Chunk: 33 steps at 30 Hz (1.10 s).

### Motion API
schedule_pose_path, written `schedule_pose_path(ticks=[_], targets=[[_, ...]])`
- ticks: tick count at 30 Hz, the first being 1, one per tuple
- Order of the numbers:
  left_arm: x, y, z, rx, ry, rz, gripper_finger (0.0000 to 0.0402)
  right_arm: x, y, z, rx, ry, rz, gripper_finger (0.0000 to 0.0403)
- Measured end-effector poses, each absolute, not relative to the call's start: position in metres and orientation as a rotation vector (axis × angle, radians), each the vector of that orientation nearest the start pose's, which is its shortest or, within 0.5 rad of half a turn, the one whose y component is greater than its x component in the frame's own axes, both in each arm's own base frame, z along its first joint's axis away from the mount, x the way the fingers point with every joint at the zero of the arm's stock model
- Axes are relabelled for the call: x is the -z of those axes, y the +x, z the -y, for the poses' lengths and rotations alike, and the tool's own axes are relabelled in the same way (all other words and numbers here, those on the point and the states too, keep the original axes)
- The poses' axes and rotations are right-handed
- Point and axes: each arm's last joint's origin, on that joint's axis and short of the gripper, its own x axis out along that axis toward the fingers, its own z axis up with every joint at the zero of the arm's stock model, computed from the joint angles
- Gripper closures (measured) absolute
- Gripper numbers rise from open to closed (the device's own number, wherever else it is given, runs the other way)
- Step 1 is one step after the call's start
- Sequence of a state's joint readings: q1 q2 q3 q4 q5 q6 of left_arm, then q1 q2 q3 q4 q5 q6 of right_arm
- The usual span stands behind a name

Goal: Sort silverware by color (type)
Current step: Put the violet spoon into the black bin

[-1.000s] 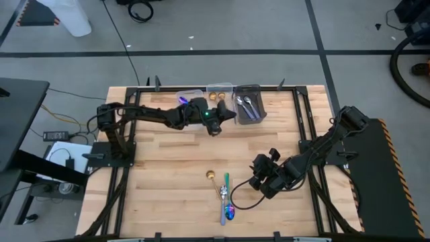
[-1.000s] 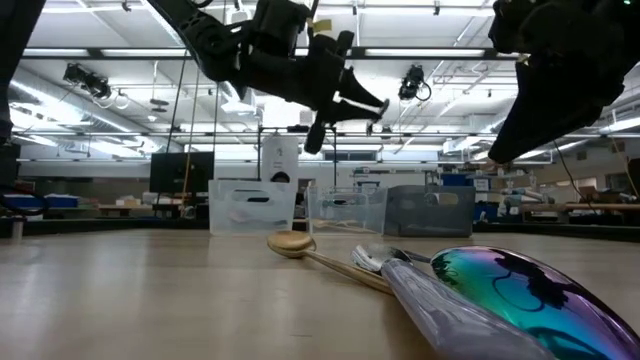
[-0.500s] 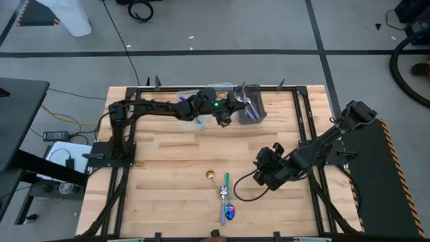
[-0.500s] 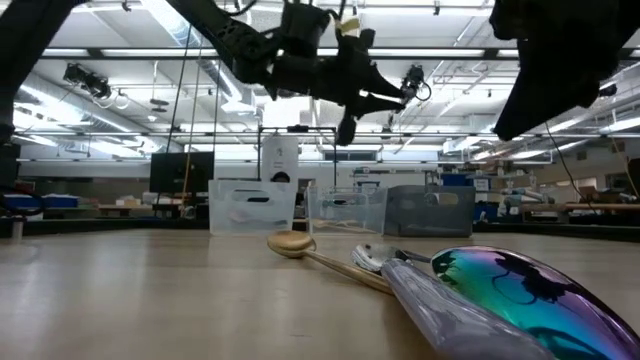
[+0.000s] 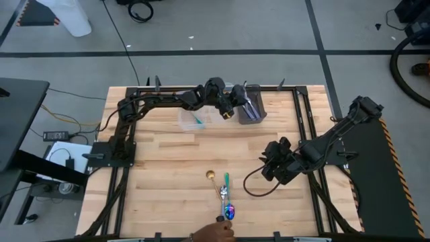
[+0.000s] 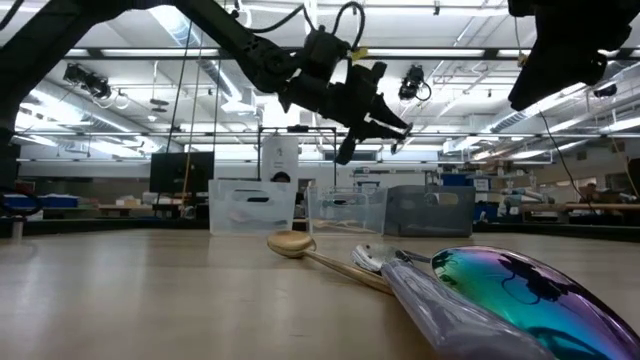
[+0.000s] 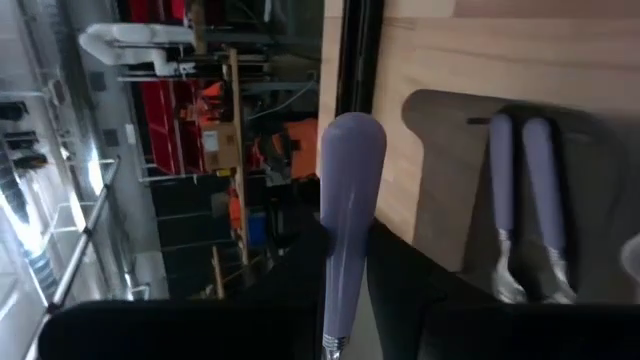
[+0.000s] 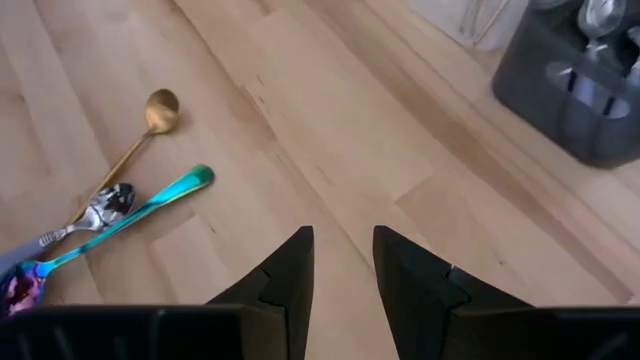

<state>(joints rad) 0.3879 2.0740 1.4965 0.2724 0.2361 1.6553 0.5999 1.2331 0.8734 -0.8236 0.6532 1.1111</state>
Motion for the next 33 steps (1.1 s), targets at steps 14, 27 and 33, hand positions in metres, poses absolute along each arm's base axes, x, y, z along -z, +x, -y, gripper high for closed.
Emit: schedule_pose_path(ticks=[14, 27, 33], targets=[[-0.211, 0.444, -0.181, 0.222, 1.494, -0.231, 0.0342, -0.249, 0.186, -0.093, 0.59, 0.273, -0.708, 0.0286], [-0.203, 0.484, -0.204, 0.246, 1.399, -0.328, 0.0342, -0.25, 0.192, -0.082, 0.644, 0.301, -0.692, 0.0286], [-0.204, 0.489, -0.207, 0.289, 1.348, -0.418, 0.0342, -0.25, 0.193, -0.082, 0.641, 0.3, -0.69, 0.0286]])
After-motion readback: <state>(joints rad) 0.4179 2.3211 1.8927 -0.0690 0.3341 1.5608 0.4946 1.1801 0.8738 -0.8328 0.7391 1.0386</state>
